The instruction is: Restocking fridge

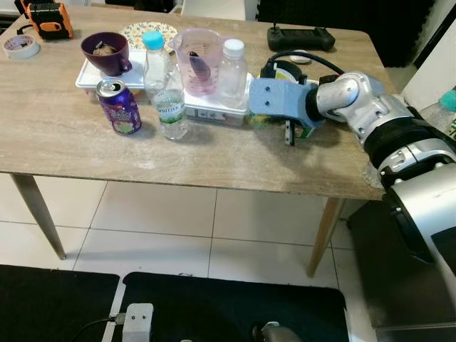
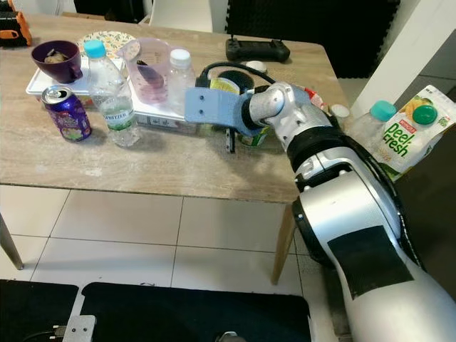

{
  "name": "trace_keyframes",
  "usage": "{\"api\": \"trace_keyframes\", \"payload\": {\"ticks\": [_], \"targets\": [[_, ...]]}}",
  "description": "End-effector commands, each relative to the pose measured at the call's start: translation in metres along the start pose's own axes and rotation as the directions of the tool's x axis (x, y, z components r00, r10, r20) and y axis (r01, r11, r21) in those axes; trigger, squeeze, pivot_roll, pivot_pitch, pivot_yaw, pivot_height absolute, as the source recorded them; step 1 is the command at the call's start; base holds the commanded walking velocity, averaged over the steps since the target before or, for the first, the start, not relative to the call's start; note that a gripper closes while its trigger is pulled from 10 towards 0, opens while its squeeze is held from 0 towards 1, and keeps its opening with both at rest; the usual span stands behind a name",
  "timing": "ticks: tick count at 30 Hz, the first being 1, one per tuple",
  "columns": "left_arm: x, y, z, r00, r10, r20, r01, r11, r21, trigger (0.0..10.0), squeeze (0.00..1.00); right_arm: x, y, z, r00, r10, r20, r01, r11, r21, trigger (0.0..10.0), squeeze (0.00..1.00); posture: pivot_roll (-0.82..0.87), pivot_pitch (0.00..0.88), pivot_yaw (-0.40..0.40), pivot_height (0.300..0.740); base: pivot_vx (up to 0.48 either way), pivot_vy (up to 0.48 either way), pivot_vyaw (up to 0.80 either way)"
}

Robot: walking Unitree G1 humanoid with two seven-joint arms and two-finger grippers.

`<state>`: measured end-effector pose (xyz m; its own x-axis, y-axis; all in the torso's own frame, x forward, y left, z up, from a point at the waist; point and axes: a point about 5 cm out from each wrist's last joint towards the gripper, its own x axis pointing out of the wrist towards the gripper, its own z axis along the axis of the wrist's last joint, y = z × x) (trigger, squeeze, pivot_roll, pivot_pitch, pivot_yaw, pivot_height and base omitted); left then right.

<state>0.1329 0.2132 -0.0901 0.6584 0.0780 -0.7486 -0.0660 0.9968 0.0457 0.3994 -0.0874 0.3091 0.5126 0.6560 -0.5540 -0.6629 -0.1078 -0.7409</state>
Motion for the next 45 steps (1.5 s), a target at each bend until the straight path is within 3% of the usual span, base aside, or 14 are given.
{"api": "trace_keyframes", "payload": {"ticks": [1, 6, 9, 15, 16, 24, 26, 28, 31, 37, 41, 42, 43, 45], "targets": [[-0.023, -0.007, -0.062, 0.958, -0.022, -0.285, 0.026, 1.000, 0.008, 10.0, 0.00, -0.005, 0.004, 0.006, 0.991, 0.095, 0.091, -0.091, 0.995, -0.046, 0.0, 0.00, -0.02, 0.149, -0.125, 0.740, 0.000, 0.000, 0.00], [-0.020, -0.008, -0.058, 0.958, -0.025, -0.285, 0.027, 1.000, 0.004, 10.0, 0.00, -0.023, 0.010, 0.019, 0.913, 0.288, 0.289, -0.263, 0.957, -0.124, 0.0, 0.00, -0.02, 0.126, -0.123, 0.740, 0.000, 0.000, 0.00], [-0.020, -0.008, -0.058, 0.958, -0.025, -0.285, 0.027, 1.000, 0.004, 10.0, 0.00, -0.023, 0.010, 0.019, 0.913, 0.288, 0.289, -0.263, 0.957, -0.124, 0.0, 0.00, -0.02, 0.126, -0.123, 0.740, 0.000, 0.000, 0.00], [-0.018, -0.008, -0.055, 0.960, -0.024, -0.280, 0.022, 1.000, -0.007, 10.0, 0.00, -0.036, 0.028, 0.027, 0.841, 0.384, 0.381, -0.334, 0.923, -0.192, 0.0, 0.00, -0.02, 0.105, -0.121, 0.740, 0.000, 0.000, 0.00], [-0.017, -0.008, -0.053, 0.959, -0.016, -0.284, 0.015, 1.000, -0.005, 10.0, 0.00, -0.037, 0.058, 0.027, 0.788, 0.481, 0.385, -0.421, 0.877, -0.233, 10.0, 0.00, -0.03, 0.093, -0.120, 0.740, 0.000, 0.000, 0.00], [-0.015, -0.008, -0.051, 0.957, -0.015, -0.289, 0.013, 1.000, -0.008, 10.0, 0.00, -0.032, 0.089, 0.019, 0.754, 0.547, 0.364, -0.492, 0.837, -0.240, 10.0, 0.00, -0.04, 0.075, -0.118, 0.740, -0.061, 0.000, 0.00], [-0.014, -0.009, -0.050, 0.957, -0.015, -0.291, 0.015, 1.000, -0.002, 10.0, 0.00, -0.027, 0.108, 0.010, 0.743, 0.581, 0.332, -0.542, 0.813, -0.213, 10.0, 0.00, -0.04, 0.066, -0.119, 0.740, -0.257, 0.000, 0.00], [-0.014, -0.009, -0.050, 0.957, -0.015, -0.291, 0.015, 1.000, -0.002, 10.0, 0.00, -0.027, 0.108, 0.010, 0.743, 0.581, 0.332, -0.542, 0.813, -0.213, 10.0, 0.00, -0.04, 0.066, -0.119, 0.740, -0.262, 0.000, 0.00], [-0.014, -0.009, -0.050, 0.956, -0.011, -0.292, 0.012, 1.000, 0.002, 10.0, 0.00, -0.021, 0.144, -0.010, 0.722, 0.638, 0.268, -0.633, 0.765, -0.119, 10.0, 0.00, -0.04, 0.064, -0.118, 0.740, -0.291, 0.000, 0.00], [-0.016, -0.006, -0.052, 0.954, -0.002, -0.299, 0.005, 1.000, 0.008, 10.0, 0.00, -0.011, 0.174, -0.033, 0.750, 0.641, 0.162, -0.650, 0.760, 0.004, 10.0, 0.00, -0.04, 0.066, -0.113, 0.740, -0.298, 0.000, 0.00], [-0.016, -0.003, -0.052, 0.953, 0.007, -0.303, -0.004, 1.000, 0.011, 10.0, 0.00, 0.001, 0.203, -0.055, 0.791, 0.608, 0.067, -0.610, 0.775, 0.166, 10.0, 0.00, -0.04, 0.069, -0.116, 0.740, -0.296, 0.000, 0.00], [-0.015, -0.002, -0.052, 0.954, 0.010, -0.301, -0.008, 1.000, 0.010, 10.0, 0.00, 0.009, 0.228, -0.076, 0.806, 0.592, -0.013, -0.564, 0.774, 0.287, 10.0, 0.00, -0.04, 0.068, -0.117, 0.740, -0.289, 0.000, 0.00], [-0.015, -0.002, -0.052, 0.954, 0.010, -0.301, -0.008, 1.000, 0.010, 10.0, 0.00, 0.009, 0.228, -0.076, 0.806, 0.592, -0.013, -0.564, 0.774, 0.287, 10.0, 0.00, -0.04, 0.068, -0.117, 0.740, -0.289, 0.000, 0.00], [-0.015, -0.003, -0.051, 0.954, 0.011, -0.299, -0.009, 1.000, 0.008, 10.0, 0.00, 0.016, 0.253, -0.097, 0.816, 0.571, -0.092, -0.488, 0.766, 0.419, 10.0, 0.00, -0.04, 0.069, -0.118, 0.740, -0.287, 0.000, 0.00]]}}
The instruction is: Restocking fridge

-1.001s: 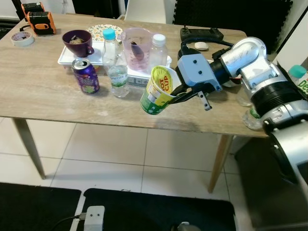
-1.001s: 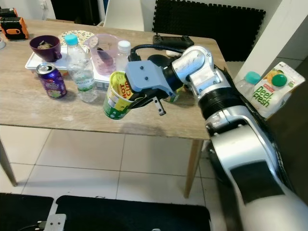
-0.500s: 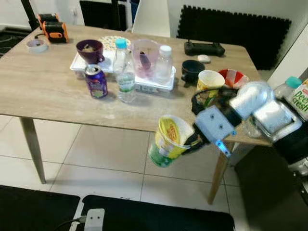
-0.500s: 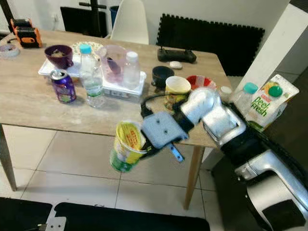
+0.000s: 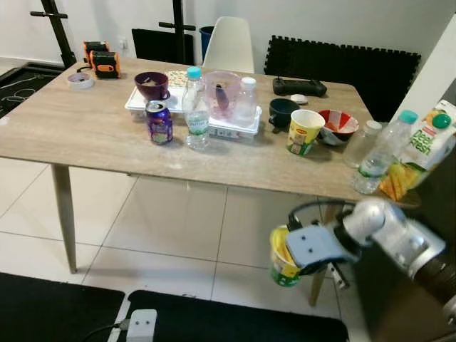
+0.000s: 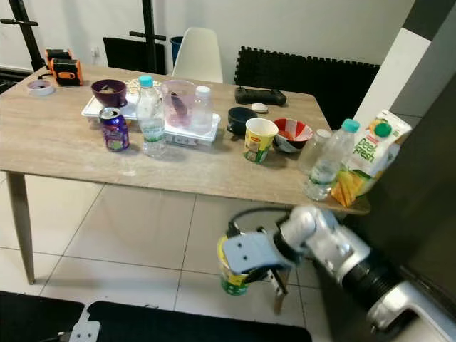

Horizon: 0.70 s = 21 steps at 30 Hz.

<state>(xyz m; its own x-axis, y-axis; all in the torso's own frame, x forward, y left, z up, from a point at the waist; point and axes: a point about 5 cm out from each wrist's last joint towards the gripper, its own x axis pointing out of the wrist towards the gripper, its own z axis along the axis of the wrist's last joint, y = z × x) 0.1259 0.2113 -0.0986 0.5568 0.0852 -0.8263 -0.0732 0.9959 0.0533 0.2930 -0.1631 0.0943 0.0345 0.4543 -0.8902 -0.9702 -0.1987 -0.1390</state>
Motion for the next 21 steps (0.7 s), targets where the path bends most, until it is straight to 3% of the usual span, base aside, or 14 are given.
{"api": "trace_keyframes", "payload": {"ticks": [1, 2, 4, 6, 8, 9, 10, 12, 13, 15, 16, 17, 19, 21], "targets": [[-0.011, -0.002, -0.041, 0.985, 0.000, -0.174, 0.001, 1.000, 0.006, 10.0, 0.00, 0.024, 0.014, -0.040, 0.992, -0.071, -0.107, 0.093, 0.971, 0.219, 10.0, 0.00, -0.04, 0.069, -0.118, 0.740, -0.277, 0.000, 0.00], [-0.011, -0.002, -0.041, 0.985, 0.000, -0.174, 0.001, 1.000, 0.006, 10.0, 0.00, 0.024, 0.014, -0.040, 0.992, -0.071, -0.107, 0.093, 0.971, 0.219, 10.0, 0.00, -0.04, 0.069, -0.118, 0.740, -0.277, 0.000, 0.00], [-0.011, -0.003, -0.041, 0.985, -0.003, -0.173, 0.003, 1.000, 0.003, 10.0, 0.00, 0.043, 0.038, -0.073, 0.975, -0.099, -0.197, 0.171, 0.903, 0.393, 10.0, 0.00, -0.04, 0.068, -0.115, 0.740, -0.270, 0.000, 0.00], [-0.011, -0.003, -0.041, 0.985, -0.003, -0.173, 0.003, 1.000, 0.003, 10.0, 0.00, 0.043, 0.038, -0.073, 0.975, -0.099, -0.197, 0.171, 0.903, 0.393, 10.0, 0.00, -0.04, 0.068, -0.115, 0.740, -0.266, 0.000, 0.00], [-0.011, -0.005, -0.043, 0.984, -0.006, -0.177, 0.007, 1.000, 0.001, 10.0, 0.00, 0.057, 0.070, -0.104, 0.934, -0.167, -0.315, 0.324, 0.766, 0.555, 10.0, 0.00, -0.04, 0.070, -0.113, 0.740, -0.266, 0.000, 0.00], [-0.012, -0.005, -0.044, 0.984, -0.007, -0.180, 0.008, 1.000, 0.002, 10.0, 0.00, 0.066, 0.098, -0.121, 0.899, -0.189, -0.394, 0.418, 0.637, 0.648, 10.0, 0.00, -0.05, 0.070, -0.106, 0.740, -0.266, 0.000, 0.00], [-0.012, -0.005, -0.044, 0.984, -0.007, -0.180, 0.008, 1.000, 0.002, 10.0, 0.00, 0.066, 0.098, -0.121, 0.899, -0.189, -0.394, 0.418, 0.637, 0.648, 10.0, 0.00, -0.05, 0.070, -0.106, 0.740, -0.266, 0.000, 0.00], [-0.012, -0.004, -0.043, 0.984, -0.007, -0.180, 0.007, 1.000, 0.004, 10.0, 0.00, 0.074, 0.123, -0.130, 0.881, -0.186, -0.435, 0.464, 0.519, 0.717, 10.0, 0.00, -0.04, 0.068, -0.102, 0.740, -0.264, 0.000, 0.00], [-0.012, -0.004, -0.043, 0.984, -0.007, -0.180, 0.007, 1.000, 0.004, 10.0, 0.00, 0.074, 0.123, -0.130, 0.881, -0.186, -0.435, 0.464, 0.519, 0.717, 10.0, 0.00, -0.04, 0.068, -0.102, 0.740, -0.262, 0.000, 0.00], [-0.011, -0.003, -0.042, 0.984, -0.005, -0.178, 0.006, 1.000, 0.008, 10.0, 0.00, 0.079, 0.150, -0.138, 0.859, -0.159, -0.486, 0.505, 0.416, 0.756, 10.0, 0.00, -0.04, 0.067, -0.098, 0.740, -0.264, 0.000, 0.00], [-0.011, -0.002, -0.041, 0.984, -0.003, -0.177, 0.005, 1.000, 0.009, 10.0, 0.00, 0.081, 0.160, -0.140, 0.854, -0.149, -0.498, 0.514, 0.385, 0.766, 10.0, 0.00, -0.04, 0.066, -0.097, 0.740, -0.262, 0.000, 0.00], [-0.011, -0.002, -0.041, 0.984, -0.003, -0.177, 0.005, 1.000, 0.009, 10.0, 0.00, 0.081, 0.160, -0.140, 0.854, -0.149, -0.498, 0.514, 0.385, 0.766, 10.0, 0.00, -0.04, 0.066, -0.097, 0.740, -0.262, 0.000, 0.00], [-0.010, -0.001, -0.038, 0.985, -0.001, -0.171, 0.003, 1.000, 0.012, 10.0, 0.00, 0.085, 0.184, -0.144, 0.831, -0.118, -0.544, 0.554, 0.275, 0.786, 10.0, 0.00, -0.04, 0.062, -0.092, 0.740, -0.261, 0.000, 0.00], [-0.009, -0.001, -0.037, 0.986, 0.000, -0.167, 0.002, 1.000, 0.014, 10.0, 0.00, 0.088, 0.199, -0.146, 0.811, -0.096, -0.577, 0.583, 0.199, 0.788, 10.0, 0.00, -0.04, 0.061, -0.090, 0.740, -0.129, 0.000, 0.00]]}}
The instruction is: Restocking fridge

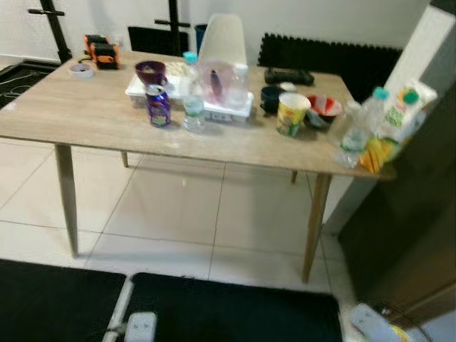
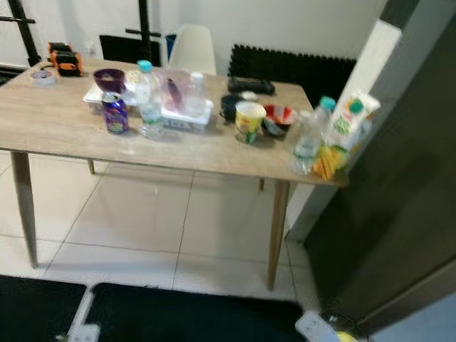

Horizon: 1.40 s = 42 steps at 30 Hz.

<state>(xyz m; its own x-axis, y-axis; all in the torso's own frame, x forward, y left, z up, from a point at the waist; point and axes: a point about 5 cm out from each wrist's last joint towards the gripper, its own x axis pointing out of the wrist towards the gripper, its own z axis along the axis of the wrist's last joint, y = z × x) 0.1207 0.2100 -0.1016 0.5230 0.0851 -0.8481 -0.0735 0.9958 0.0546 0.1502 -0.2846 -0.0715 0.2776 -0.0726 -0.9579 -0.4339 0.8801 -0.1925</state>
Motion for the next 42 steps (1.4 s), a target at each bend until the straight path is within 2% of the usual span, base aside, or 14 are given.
{"api": "trace_keyframes", "payload": {"ticks": [1, 3, 5, 11, 24, 30, 31, 34, 36, 38, 41, 42], "targets": [[-0.008, 0.001, -0.031, 0.992, -0.001, -0.127, 0.003, 1.000, 0.014, 10.0, 0.00, 0.001, 0.002, -0.014, 0.999, -0.028, -0.034, 0.030, 0.997, 0.073, 10.0, 0.00, -0.04, 0.061, -0.090, 0.740, 0.000, 0.000, 0.00], [-0.007, 0.001, -0.030, 0.992, 0.007, -0.126, -0.005, 1.000, 0.017, 10.0, 0.00, 0.002, 0.008, -0.026, 0.997, -0.039, -0.068, 0.049, 0.989, 0.143, 10.0, 0.00, -0.05, 0.057, -0.087, 0.740, 0.000, 0.000, -0.80], [-0.007, 0.002, -0.029, 0.992, 0.017, -0.129, -0.012, 0.999, 0.038, 10.0, 0.00, 0.003, 0.014, -0.032, 0.995, -0.042, -0.088, 0.057, 0.983, 0.176, 10.0, 0.00, -0.05, 0.053, -0.085, 0.740, 0.000, 0.000, -0.80], [-0.006, 0.004, -0.028, 0.992, 0.022, -0.126, -0.015, 0.998, 0.060, 10.0, 0.00, 0.005, 0.020, -0.030, 0.995, -0.043, -0.087, 0.058, 0.981, 0.185, 10.0, 0.00, -0.05, 0.048, -0.080, 0.740, 0.000, 0.000, -0.80], [-0.006, 0.006, -0.025, 0.991, 0.056, -0.121, -0.042, 0.993, 0.112, 10.0, 0.00, 0.010, 0.031, -0.013, 0.998, -0.032, -0.052, 0.040, 0.988, 0.150, 10.0, 0.00, -0.04, 0.035, -0.079, 0.740, 0.000, 0.000, -0.80], [-0.006, 0.004, -0.026, 0.992, 0.039, -0.124, -0.033, 0.998, 0.051, 10.0, 0.00, 0.011, 0.037, -0.013, 0.998, -0.017, -0.053, 0.024, 0.991, 0.130, 10.0, 0.00, -0.04, 0.033, -0.077, 0.740, 0.000, 0.000, -0.80], [-0.006, 0.004, -0.026, 0.991, 0.038, -0.127, -0.036, 0.999, 0.021, 10.0, 0.00, 0.011, 0.039, -0.014, 0.998, -0.016, -0.056, 0.023, 0.992, 0.128, 10.0, 0.00, -0.04, 0.031, -0.076, 0.740, 0.000, 0.000, -0.80], [-0.006, 0.005, -0.026, 0.991, 0.049, -0.128, -0.047, 0.999, 0.013, 10.0, 0.00, 0.011, 0.041, -0.016, 0.998, -0.015, -0.060, 0.022, 0.992, 0.124, 10.0, 0.00, -0.03, 0.027, -0.074, 0.740, 0.000, 0.000, -0.80], [-0.006, 0.008, -0.024, 0.990, 0.076, -0.117, -0.071, 0.996, 0.049, 10.0, 0.00, 0.012, 0.042, -0.017, 0.998, -0.016, -0.062, 0.024, 0.993, 0.118, 10.0, 0.00, -0.03, 0.025, -0.072, 0.740, 0.000, 0.000, -0.80], [-0.005, 0.008, -0.024, 0.990, 0.079, -0.118, -0.074, 0.996, 0.047, 10.0, 0.00, 0.012, 0.041, -0.016, 0.998, -0.021, -0.056, 0.027, 0.992, 0.120, 10.0, 0.00, -0.03, 0.024, -0.072, 0.740, 0.000, 0.000, -0.80], [-0.005, 0.009, -0.023, 0.989, 0.071, -0.127, -0.069, 0.997, 0.020, 10.0, 0.00, 0.012, 0.042, -0.013, 0.999, -0.023, -0.038, 0.027, 0.994, 0.106, 10.0, 0.00, -0.04, 0.020, -0.070, 0.740, 0.000, 0.000, 0.00], [-0.005, 0.010, -0.022, 0.990, 0.062, -0.125, -0.059, 0.998, 0.032, 10.0, 0.00, 0.012, 0.043, -0.012, 0.999, -0.021, -0.034, 0.024, 0.995, 0.099, 10.0, 0.00, -0.04, 0.018, -0.067, 0.740, 0.000, 0.000, 0.00]]}}
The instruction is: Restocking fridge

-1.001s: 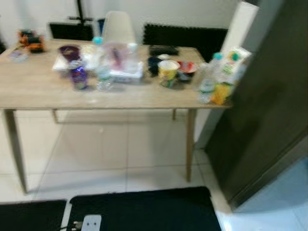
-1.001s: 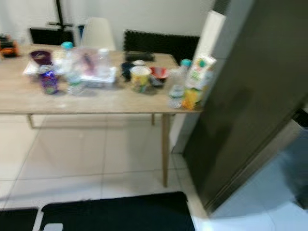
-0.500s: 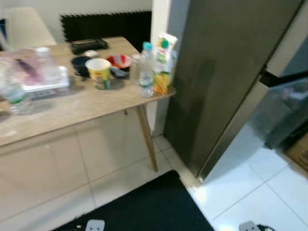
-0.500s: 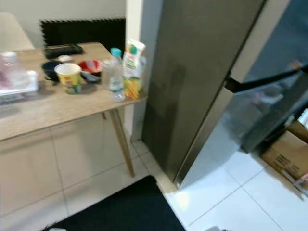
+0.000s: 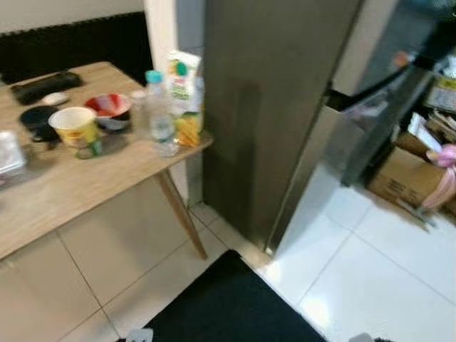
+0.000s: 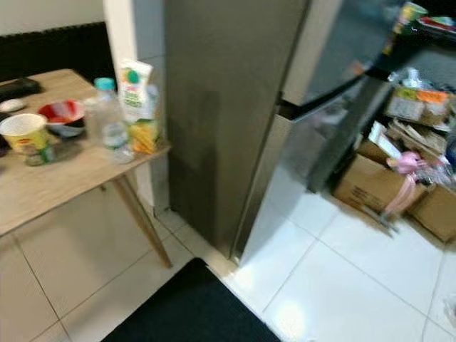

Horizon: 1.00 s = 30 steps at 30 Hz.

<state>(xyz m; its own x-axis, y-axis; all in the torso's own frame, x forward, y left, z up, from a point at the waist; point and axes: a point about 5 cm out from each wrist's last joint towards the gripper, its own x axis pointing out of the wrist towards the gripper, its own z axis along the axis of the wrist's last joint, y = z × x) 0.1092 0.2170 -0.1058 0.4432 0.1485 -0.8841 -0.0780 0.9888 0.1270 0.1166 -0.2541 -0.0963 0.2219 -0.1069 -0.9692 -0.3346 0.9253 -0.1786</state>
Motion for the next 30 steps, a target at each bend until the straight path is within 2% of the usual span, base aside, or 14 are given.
{"api": "trace_keyframes", "payload": {"ticks": [1, 7, 10, 30], "targets": [[-0.0018, 0.0019, -0.0101, 0.999, -0.006, -0.041, 0.006, 1.000, -0.002, 10.0, 0.00, -0.0005, -0.0026, 0.0085, 0.999, -0.013, 0.034, 0.013, 1.000, -0.009, 10.0, 0.00, -0.04, 0.018, -0.067, 0.740, 0.000, 0.000, 0.00], [-0.0011, 0.0000, -0.0066, 0.998, -0.048, -0.031, 0.048, 0.999, -0.013, 10.0, 0.00, 0.0002, 0.0015, 0.0126, 0.999, -0.004, 0.044, 0.005, 1.000, -0.024, 10.0, 0.00, -0.03, 0.013, -0.062, 0.740, 0.000, 0.000, 0.00], [-0.0010, -0.0014, -0.0063, 0.998, -0.057, -0.032, 0.056, 0.998, -0.018, 10.0, 0.00, 0.0004, 0.0028, 0.0134, 0.999, 0.000, 0.048, 0.002, 1.000, -0.024, 10.0, 0.00, -0.04, 0.011, -0.060, 0.740, 0.000, -0.300, 0.00], [-0.0005, -0.0077, -0.0059, 0.996, -0.080, -0.041, 0.079, 0.997, -0.020, 10.0, 0.00, 0.0008, 0.0046, 0.0092, 0.999, 0.004, 0.038, -0.003, 0.999, -0.037, 10.0, 0.00, -0.05, 0.007, -0.051, 0.740, 0.000, -0.478, 0.00]]}}
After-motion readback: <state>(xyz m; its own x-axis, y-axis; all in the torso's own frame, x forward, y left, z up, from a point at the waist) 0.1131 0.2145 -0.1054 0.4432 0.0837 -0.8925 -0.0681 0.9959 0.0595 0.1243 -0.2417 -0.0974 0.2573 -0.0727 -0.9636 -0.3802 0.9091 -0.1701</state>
